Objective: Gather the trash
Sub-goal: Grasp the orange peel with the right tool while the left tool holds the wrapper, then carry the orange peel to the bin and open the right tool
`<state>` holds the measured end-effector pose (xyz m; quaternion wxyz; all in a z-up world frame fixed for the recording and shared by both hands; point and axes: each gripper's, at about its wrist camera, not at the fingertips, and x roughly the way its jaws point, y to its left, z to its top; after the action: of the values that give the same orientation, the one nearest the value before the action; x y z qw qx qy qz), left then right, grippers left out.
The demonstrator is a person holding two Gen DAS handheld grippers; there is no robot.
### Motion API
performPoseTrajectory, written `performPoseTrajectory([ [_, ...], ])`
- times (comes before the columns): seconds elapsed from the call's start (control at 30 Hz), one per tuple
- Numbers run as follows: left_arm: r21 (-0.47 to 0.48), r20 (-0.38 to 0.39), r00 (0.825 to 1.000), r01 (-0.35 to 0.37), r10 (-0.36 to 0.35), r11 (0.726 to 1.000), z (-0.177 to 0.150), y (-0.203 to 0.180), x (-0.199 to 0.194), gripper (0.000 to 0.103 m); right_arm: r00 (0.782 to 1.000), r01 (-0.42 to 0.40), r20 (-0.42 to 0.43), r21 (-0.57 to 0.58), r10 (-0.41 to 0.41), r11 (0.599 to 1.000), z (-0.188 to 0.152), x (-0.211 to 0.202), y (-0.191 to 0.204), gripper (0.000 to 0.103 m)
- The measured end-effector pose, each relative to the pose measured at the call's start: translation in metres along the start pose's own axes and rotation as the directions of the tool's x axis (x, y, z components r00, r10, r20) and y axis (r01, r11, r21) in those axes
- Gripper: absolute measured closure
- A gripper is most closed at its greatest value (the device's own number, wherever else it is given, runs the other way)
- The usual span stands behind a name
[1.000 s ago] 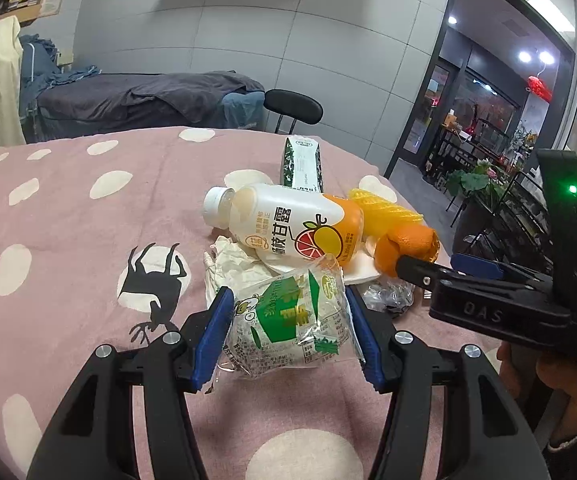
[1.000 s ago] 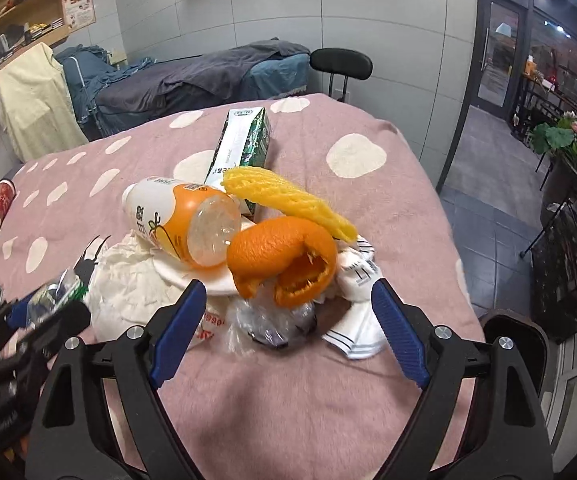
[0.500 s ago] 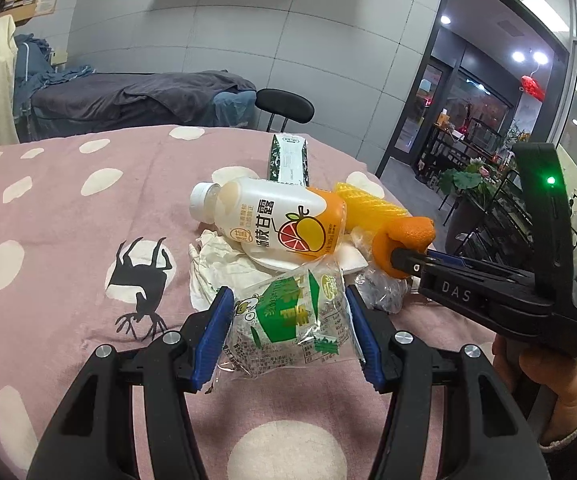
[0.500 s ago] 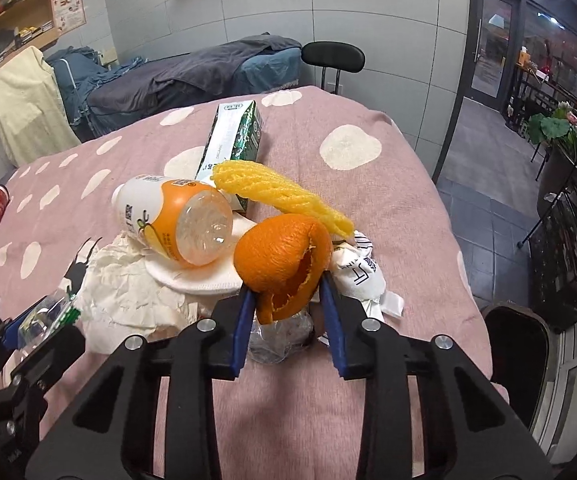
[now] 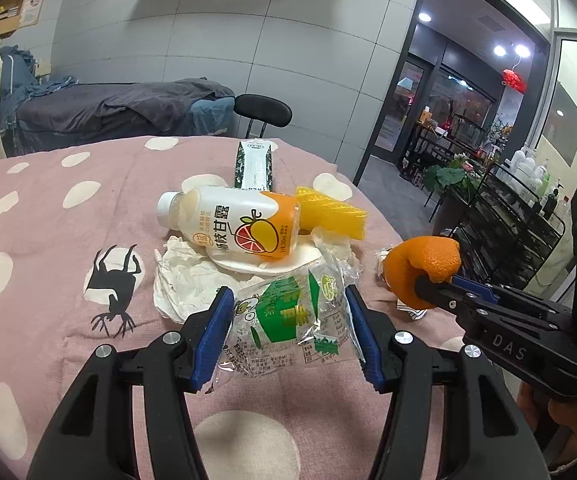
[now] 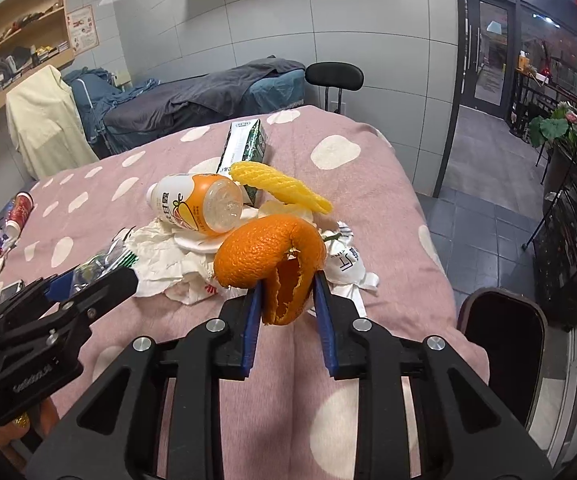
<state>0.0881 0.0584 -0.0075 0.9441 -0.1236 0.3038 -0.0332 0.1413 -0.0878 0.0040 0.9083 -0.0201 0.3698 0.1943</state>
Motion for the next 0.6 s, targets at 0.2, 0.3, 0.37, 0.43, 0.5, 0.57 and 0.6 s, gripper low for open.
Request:
performPoseTrajectory([
  [0.2,0.027,-0.009,0.999,0.04,-0.039,0.999,-0.002,-0.018,0.003,0.047,0.999,0.022,0.04,0.031,-0.024,0.999,-0.014,-0.026,-0.019,0.078],
  [0.3,0.047,-0.012,0.998,0.066,-0.066,0.997,-0.003,-0.03,0.004,0.047,0.999,0.028,0.038,0.072,-0.031,0.997,-0.021,-0.033,-0.033,0.08],
  [0.37,0.068,-0.012,0.997,0.076,-0.075,0.995,-0.004,-0.037,0.005,0.047,0.998,0.041,0.036,0.088,-0.044,0.995,-0.026,-0.037,-0.042,0.082],
  [0.43,0.076,-0.016,0.996,0.088,-0.087,0.993,-0.005,-0.043,0.006,0.047,0.998,0.041,0.036,0.113,-0.046,0.993,-0.031,-0.041,-0.051,0.082],
  [0.5,0.079,-0.023,0.995,0.102,-0.101,0.992,-0.004,-0.047,0.008,0.047,0.998,0.044,0.044,0.132,-0.05,0.99,-0.035,-0.048,-0.06,0.083],
  [0.57,0.09,-0.028,0.993,0.117,-0.115,0.989,-0.004,-0.054,0.009,0.047,0.996,0.062,0.057,0.148,-0.071,0.987,-0.037,-0.056,-0.068,0.083],
  [0.6,0.097,-0.033,0.992,0.126,-0.123,0.987,-0.004,-0.058,0.01,0.047,0.994,0.074,0.063,0.155,-0.085,0.985,-0.038,-0.059,-0.073,0.083],
])
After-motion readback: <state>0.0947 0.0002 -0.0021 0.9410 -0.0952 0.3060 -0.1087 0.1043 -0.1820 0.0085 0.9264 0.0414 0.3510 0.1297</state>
